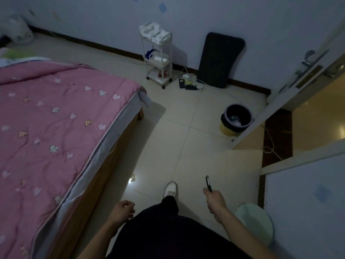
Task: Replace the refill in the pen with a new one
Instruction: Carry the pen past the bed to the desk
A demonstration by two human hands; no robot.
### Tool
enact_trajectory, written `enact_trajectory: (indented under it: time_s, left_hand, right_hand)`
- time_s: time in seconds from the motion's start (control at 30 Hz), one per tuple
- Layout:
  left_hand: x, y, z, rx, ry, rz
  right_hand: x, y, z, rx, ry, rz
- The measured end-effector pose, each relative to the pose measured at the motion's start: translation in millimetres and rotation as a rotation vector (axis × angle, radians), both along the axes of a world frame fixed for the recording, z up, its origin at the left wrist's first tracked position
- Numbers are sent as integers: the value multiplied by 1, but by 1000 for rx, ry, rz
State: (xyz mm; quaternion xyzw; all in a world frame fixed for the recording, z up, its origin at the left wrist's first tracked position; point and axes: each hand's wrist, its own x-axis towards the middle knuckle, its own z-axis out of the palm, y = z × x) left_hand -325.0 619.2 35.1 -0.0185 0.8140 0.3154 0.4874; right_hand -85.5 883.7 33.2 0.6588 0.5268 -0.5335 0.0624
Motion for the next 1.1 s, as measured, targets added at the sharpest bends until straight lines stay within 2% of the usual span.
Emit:
enact_trajectory:
  time_s: [0.3,0.43,0.63,0.77,1.1]
  left_hand:
    - [-121,160,1,28,24,-1]
    - [-157,235,6,50,25,-24]
    - [-194,336,7,89,16,-11]
    - [-213,392,9,99,0,63]
    - [-265,466,21,48,0,340]
  right_hand:
    - [-72,136,-2,22,-80,45]
    - [-80,185,-6,38,-194,193]
    - [-101,277,-14,-14,-199,142]
    - [-139,354,-19,-56,-144,132]
    - [-306,526,-4,-40,-98,430]
